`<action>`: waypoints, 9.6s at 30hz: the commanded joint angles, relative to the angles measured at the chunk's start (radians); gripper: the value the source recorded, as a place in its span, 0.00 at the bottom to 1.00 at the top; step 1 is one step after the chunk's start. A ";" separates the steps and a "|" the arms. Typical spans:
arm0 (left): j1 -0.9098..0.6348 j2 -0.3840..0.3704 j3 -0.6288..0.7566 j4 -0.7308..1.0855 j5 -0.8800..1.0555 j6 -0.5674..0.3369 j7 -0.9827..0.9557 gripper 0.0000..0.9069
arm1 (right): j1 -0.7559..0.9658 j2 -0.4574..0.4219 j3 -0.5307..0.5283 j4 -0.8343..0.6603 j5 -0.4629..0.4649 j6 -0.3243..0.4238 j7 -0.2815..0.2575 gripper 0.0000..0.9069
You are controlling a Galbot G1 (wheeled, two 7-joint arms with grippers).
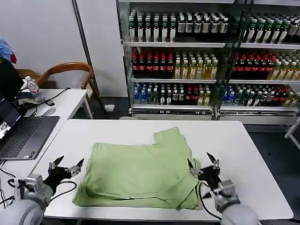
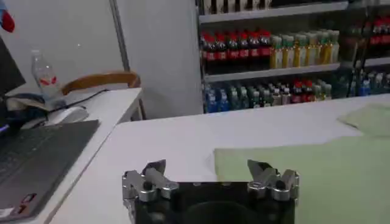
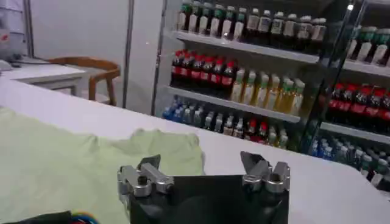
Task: Fold and organize the clothes.
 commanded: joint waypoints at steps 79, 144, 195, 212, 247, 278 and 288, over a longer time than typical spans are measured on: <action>-0.628 -0.072 0.437 0.628 0.004 -0.022 0.100 0.06 | 0.809 0.410 -0.265 -1.057 0.203 -0.011 -0.044 0.00; 0.008 -0.007 0.093 0.150 -0.027 -0.249 0.207 0.06 | -0.118 0.060 0.014 0.079 0.189 -0.042 -0.041 0.00; 0.165 0.008 0.034 0.009 -0.022 -0.095 0.138 0.06 | -0.121 0.068 0.033 0.001 0.142 -0.043 -0.046 0.00; 0.235 -0.019 0.054 -0.143 0.073 -0.077 -0.203 1.00 | -0.177 0.039 0.083 0.046 0.045 -0.051 -0.068 1.00; 0.157 -0.061 0.274 -0.011 -0.093 -0.159 -0.446 0.04 | -0.176 0.045 0.182 0.046 0.031 -0.058 -0.059 1.00; 0.136 -0.029 0.128 -0.038 0.070 -0.065 -0.238 0.03 | -0.175 0.036 0.207 0.033 0.017 -0.045 -0.048 1.00; 0.145 -0.014 -0.161 -0.020 0.048 0.044 -0.134 0.03 | -0.162 0.042 0.195 0.019 -0.028 -0.027 -0.048 1.00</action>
